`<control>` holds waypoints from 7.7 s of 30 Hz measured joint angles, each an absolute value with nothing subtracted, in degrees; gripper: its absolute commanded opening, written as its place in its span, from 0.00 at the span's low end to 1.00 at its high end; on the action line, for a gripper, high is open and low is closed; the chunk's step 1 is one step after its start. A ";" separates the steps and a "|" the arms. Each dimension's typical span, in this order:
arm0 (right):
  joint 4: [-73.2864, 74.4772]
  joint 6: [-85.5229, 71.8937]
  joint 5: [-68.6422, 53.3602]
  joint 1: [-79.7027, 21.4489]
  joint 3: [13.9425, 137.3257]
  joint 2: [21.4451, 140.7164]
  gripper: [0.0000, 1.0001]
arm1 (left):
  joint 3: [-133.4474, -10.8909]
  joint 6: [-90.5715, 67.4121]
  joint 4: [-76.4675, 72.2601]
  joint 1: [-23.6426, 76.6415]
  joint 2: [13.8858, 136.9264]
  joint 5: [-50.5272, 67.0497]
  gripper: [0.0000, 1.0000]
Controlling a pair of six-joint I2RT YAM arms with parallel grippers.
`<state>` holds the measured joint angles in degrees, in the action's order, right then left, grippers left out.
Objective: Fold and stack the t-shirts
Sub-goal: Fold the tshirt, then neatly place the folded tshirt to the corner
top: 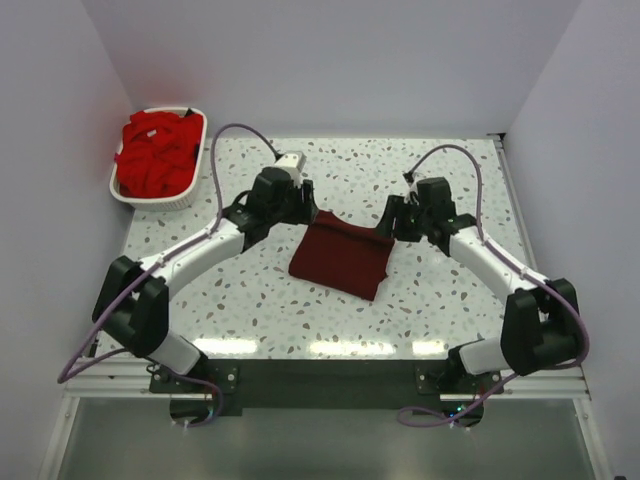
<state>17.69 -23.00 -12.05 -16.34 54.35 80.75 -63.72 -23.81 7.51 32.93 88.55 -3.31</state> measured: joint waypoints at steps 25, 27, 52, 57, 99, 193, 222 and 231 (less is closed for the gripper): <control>-9.37 -32.49 -41.78 -2.68 56.07 110.67 0.48 | -73.25 -24.53 -4.43 29.04 118.30 13.26 0.27; -11.27 -34.72 -44.36 -1.63 56.07 111.79 0.48 | -73.01 -25.82 -5.21 28.49 118.30 14.55 0.29; -25.65 -46.04 -53.54 0.30 65.10 125.29 0.37 | -73.67 -31.27 -12.53 23.86 122.06 21.65 0.32; -24.53 -46.41 -53.36 0.56 65.23 124.51 0.41 | -73.60 -32.56 -12.99 23.09 122.17 23.55 0.38; -28.05 -43.16 -53.74 -13.04 34.50 94.24 0.37 | -40.05 -40.29 -19.22 36.71 92.79 15.66 0.24; 17.17 -19.14 -12.10 -8.64 53.36 91.57 0.56 | -48.84 -18.41 18.00 18.35 62.78 -15.81 0.75; 15.84 -15.05 -17.76 -24.99 62.43 105.41 0.00 | -48.84 -18.20 18.09 18.35 67.59 -13.17 0.75; 14.11 -20.80 -18.59 -35.75 70.98 112.18 0.37 | -48.84 -17.74 18.09 18.35 69.36 -12.10 0.75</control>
